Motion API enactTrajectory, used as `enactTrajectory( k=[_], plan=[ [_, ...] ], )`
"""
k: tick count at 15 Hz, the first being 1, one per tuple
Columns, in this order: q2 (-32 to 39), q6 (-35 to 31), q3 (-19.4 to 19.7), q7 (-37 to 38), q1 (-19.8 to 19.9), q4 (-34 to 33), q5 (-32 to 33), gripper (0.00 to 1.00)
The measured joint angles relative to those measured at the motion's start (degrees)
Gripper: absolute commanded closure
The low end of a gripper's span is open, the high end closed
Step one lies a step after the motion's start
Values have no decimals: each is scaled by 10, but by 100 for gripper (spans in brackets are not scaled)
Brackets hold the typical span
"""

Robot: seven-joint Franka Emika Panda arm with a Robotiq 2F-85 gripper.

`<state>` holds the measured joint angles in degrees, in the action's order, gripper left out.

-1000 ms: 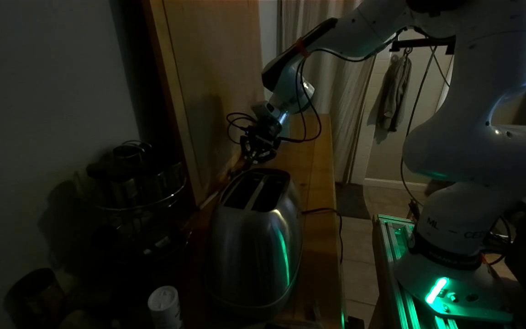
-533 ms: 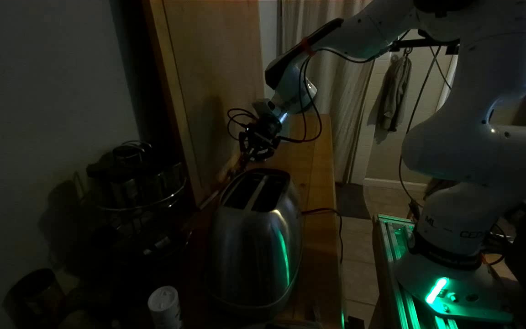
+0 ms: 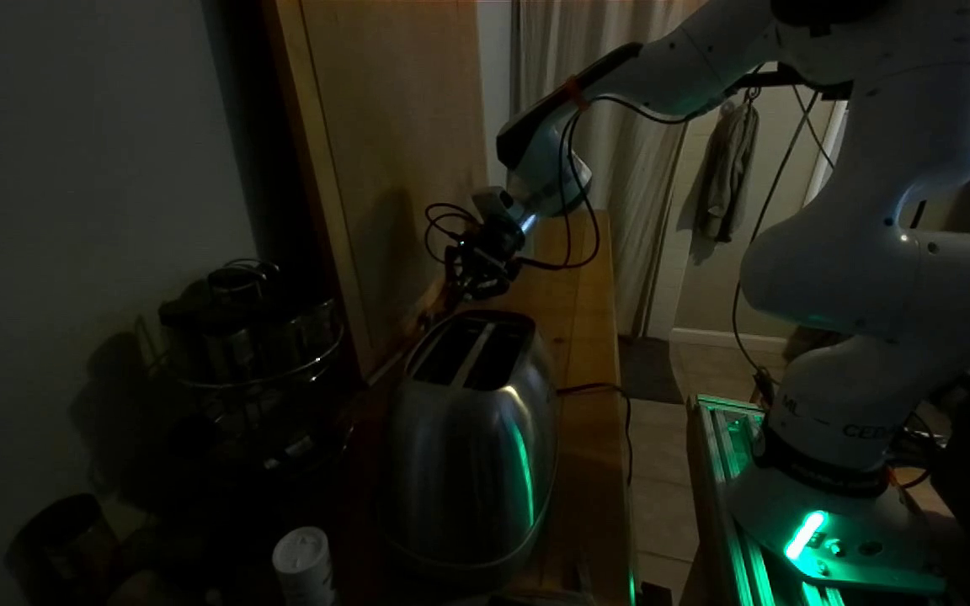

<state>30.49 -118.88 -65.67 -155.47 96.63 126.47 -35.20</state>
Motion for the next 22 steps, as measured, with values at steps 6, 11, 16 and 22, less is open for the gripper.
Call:
enactTrajectory(
  k=[6,11,16,22],
  plan=[
    [5,2,-13,0,18,12,3,98],
    [6,2,-27,0,29,18,13,98],
    [5,-23,-99,0,76,42,82,98],
    [-1,-94,-179,0,143,84,112,98]
  ],
)
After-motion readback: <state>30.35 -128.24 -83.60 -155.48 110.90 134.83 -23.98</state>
